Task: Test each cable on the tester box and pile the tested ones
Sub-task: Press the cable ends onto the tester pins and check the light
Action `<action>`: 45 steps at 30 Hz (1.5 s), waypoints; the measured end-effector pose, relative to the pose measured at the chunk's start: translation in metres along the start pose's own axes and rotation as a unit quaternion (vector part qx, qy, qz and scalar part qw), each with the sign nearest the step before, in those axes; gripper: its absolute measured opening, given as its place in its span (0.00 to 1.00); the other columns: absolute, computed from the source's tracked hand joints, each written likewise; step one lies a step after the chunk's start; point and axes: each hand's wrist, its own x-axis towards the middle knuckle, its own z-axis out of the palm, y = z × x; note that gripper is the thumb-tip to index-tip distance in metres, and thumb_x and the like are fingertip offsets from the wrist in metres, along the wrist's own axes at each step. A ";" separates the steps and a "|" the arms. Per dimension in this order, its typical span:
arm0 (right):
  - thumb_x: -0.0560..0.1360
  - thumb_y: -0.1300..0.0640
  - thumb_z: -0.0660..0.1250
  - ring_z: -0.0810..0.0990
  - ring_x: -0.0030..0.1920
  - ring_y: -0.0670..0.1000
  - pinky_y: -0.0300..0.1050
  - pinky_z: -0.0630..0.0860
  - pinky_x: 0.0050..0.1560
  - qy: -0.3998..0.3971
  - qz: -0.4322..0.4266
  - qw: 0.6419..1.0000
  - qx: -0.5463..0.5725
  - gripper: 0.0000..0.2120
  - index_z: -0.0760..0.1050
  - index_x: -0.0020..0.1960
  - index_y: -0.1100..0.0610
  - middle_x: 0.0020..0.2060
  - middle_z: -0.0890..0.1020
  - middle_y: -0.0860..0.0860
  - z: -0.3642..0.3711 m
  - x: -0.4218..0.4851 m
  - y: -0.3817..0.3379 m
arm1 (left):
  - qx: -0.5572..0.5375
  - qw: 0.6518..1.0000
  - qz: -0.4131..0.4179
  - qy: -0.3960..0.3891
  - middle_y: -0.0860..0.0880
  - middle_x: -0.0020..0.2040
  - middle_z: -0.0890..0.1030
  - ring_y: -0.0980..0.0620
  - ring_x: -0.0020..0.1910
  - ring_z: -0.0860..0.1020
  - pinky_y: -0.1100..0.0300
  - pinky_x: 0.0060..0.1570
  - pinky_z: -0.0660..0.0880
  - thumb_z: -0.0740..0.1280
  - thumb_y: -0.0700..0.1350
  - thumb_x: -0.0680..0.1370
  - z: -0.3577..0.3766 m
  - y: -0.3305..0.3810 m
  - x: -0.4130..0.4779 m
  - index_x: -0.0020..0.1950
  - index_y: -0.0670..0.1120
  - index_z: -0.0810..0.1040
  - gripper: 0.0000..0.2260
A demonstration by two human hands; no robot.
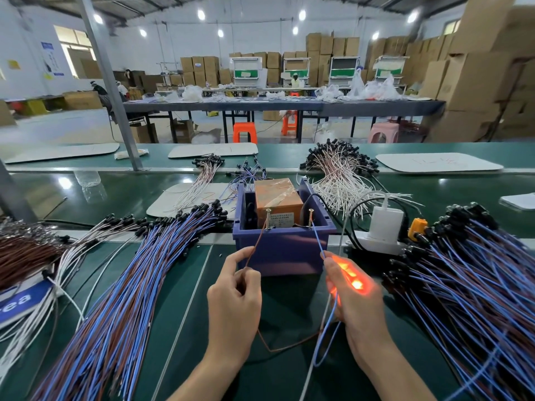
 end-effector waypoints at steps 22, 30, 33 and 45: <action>0.73 0.36 0.61 0.58 0.22 0.43 0.35 0.55 0.21 -0.041 0.041 0.996 0.069 0.21 0.85 0.54 0.46 0.37 0.81 0.48 -0.007 -0.007 -0.012 | 0.005 1.000 0.001 -0.002 0.55 0.25 0.67 0.58 0.23 0.61 0.63 0.23 0.60 0.62 0.38 0.80 -0.003 0.000 -0.002 0.58 0.64 0.76 0.19; 0.76 0.29 0.52 0.57 0.23 0.44 0.37 0.57 0.22 -0.104 0.080 0.968 0.214 0.33 0.81 0.62 0.52 0.35 0.73 0.49 -0.013 -0.021 -0.030 | 0.069 0.994 -0.003 0.083 0.59 0.52 0.78 0.58 0.46 0.76 0.56 0.48 0.77 0.59 0.45 0.83 -0.017 0.002 -0.010 0.69 0.58 0.71 0.15; 0.76 0.29 0.53 0.59 0.26 0.46 0.41 0.55 0.27 -0.113 0.090 0.960 0.240 0.34 0.81 0.62 0.52 0.34 0.71 0.49 -0.015 -0.029 -0.039 | 0.141 0.980 0.067 0.125 0.59 0.68 0.63 0.63 0.71 0.60 0.40 0.66 0.70 0.57 0.49 0.83 -0.027 0.017 -0.018 0.73 0.53 0.68 0.18; 0.78 0.36 0.58 0.66 0.33 0.47 0.44 0.64 0.41 -0.119 -0.039 0.962 0.245 0.25 0.83 0.60 0.52 0.34 0.70 0.47 -0.021 -0.051 -0.148 | 0.363 0.869 0.309 -0.135 0.54 0.57 0.84 0.50 0.66 0.78 0.45 0.72 0.56 0.55 0.57 0.79 0.025 0.146 -0.048 0.53 0.53 0.85 0.20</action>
